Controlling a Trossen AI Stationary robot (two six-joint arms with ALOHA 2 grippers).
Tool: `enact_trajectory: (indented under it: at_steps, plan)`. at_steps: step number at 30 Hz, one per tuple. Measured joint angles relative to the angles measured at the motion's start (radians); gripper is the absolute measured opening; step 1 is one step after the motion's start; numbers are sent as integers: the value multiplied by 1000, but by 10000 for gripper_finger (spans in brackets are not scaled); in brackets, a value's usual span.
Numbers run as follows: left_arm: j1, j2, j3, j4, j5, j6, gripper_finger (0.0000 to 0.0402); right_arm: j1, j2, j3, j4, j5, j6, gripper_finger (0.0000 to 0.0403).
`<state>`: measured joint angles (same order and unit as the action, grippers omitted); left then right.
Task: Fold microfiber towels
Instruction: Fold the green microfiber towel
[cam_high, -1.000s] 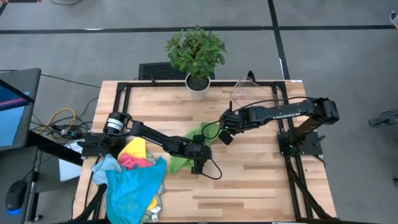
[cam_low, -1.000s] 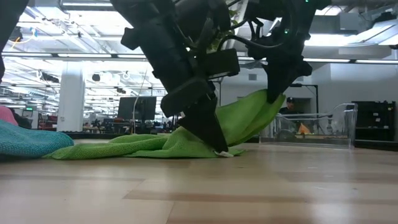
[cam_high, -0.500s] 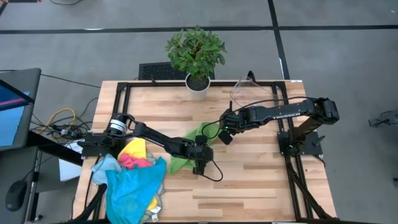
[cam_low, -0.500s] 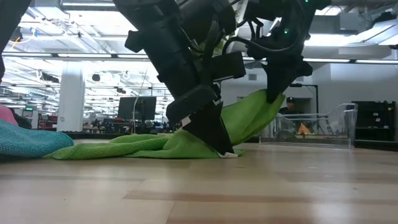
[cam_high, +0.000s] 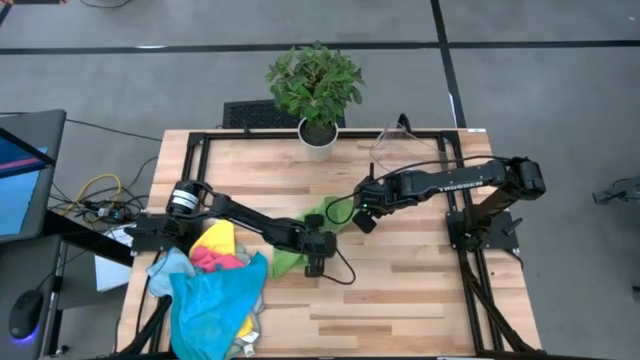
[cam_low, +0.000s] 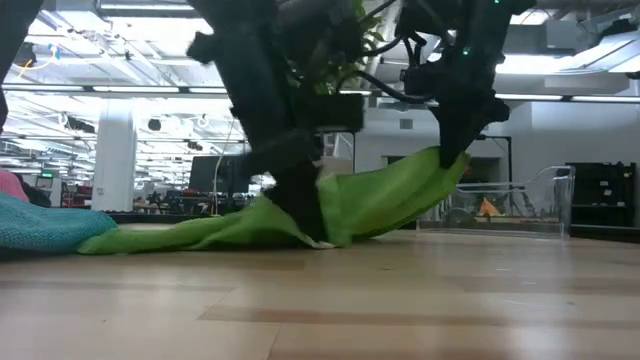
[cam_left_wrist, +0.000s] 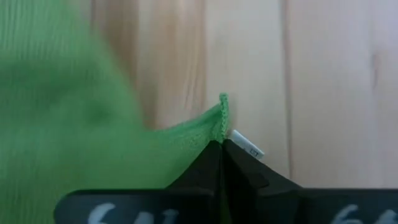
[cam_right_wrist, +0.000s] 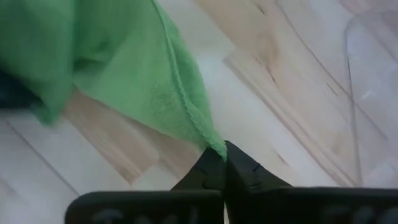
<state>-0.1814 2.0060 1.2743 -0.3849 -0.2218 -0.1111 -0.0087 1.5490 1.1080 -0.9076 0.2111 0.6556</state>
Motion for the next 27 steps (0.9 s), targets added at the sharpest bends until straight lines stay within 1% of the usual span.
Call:
enact_trajectory:
  at_steps: [3, 6, 9, 12, 15, 19, 21, 25, 27]
  plan:
    - [-1, -88, -2, -50, -4, -25, 1, 9, -24, 0, -35, 0, 0, 9]
    - [-3, -200, -16, -85, -32, -51, 1, 19, -72, 0, -55, -4, 16, 12]
    - [-3, -307, -21, -184, -96, -76, 0, 29, -149, 0, -80, -3, 62, 12]
    - [-1, -407, -17, -247, -162, -81, 0, 30, -221, 1, -98, -2, 110, 9]
    - [17, -457, -18, -313, -227, -32, 0, 29, -273, 1, -140, 43, 144, 9]
    - [81, -516, -18, -380, -291, 21, 0, 6, -316, -2, -216, 139, 190, 9]
    - [118, -537, -18, -402, -313, 49, 0, -2, -333, 2, -204, 176, 193, 10]
    - [186, -571, -18, -390, -326, 158, 0, -25, -358, 8, -215, 224, 175, 9]
    - [212, -583, -15, -386, -336, 185, 0, -31, -366, 13, -237, 256, 154, 9]
